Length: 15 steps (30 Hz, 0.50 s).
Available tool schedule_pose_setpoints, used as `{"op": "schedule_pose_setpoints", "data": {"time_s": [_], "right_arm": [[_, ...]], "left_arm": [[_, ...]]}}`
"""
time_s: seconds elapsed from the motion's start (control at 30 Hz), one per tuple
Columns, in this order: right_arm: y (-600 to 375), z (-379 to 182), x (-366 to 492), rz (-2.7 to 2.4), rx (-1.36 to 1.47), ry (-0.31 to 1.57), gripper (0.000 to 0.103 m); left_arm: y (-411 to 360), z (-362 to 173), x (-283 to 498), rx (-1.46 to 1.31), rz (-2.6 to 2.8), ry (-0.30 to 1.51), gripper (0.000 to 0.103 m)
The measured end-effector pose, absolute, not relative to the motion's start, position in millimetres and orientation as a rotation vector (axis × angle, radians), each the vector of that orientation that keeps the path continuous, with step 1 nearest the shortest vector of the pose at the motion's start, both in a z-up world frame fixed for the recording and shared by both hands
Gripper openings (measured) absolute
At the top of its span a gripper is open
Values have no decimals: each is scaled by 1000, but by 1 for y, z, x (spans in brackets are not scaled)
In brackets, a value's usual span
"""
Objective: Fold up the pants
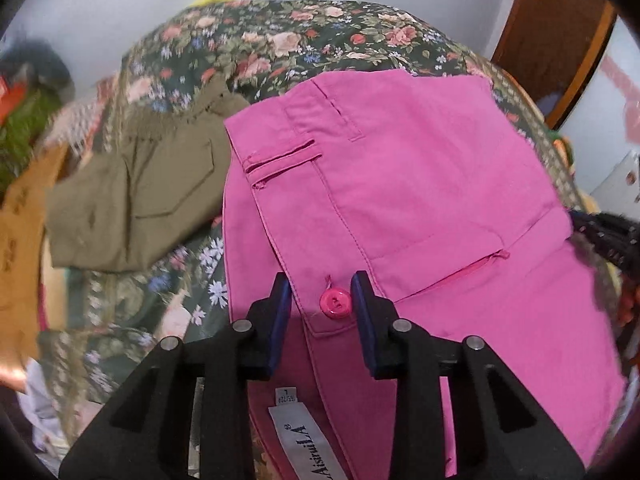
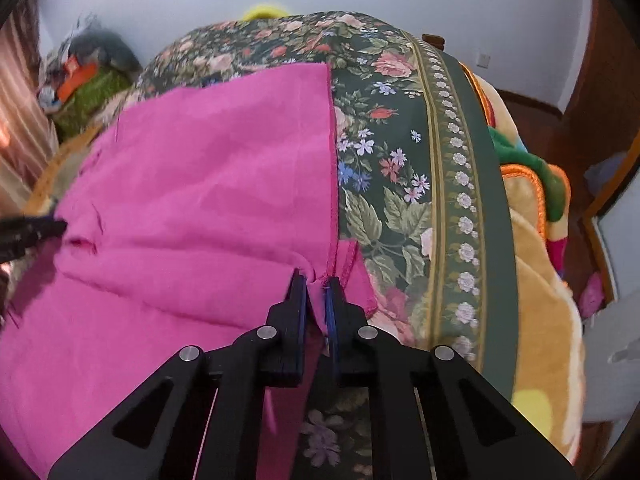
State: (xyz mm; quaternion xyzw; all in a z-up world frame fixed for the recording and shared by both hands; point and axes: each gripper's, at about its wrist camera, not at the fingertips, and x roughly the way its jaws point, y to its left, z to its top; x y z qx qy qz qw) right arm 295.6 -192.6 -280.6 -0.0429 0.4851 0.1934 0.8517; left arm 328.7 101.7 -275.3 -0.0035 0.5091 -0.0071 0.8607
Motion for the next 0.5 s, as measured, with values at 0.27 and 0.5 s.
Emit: {"op": "schedule_pose_setpoints", "data": {"time_s": [0.27, 0.5], "right_arm": [[-196, -276, 297, 391, -99, 1087, 8], [-205, -228, 294, 374, -87, 994, 32]], "left_arm": [[111, -274, 326, -44, -20, 1086, 34], [125, -235, 324, 30, 19, 997, 43]]}}
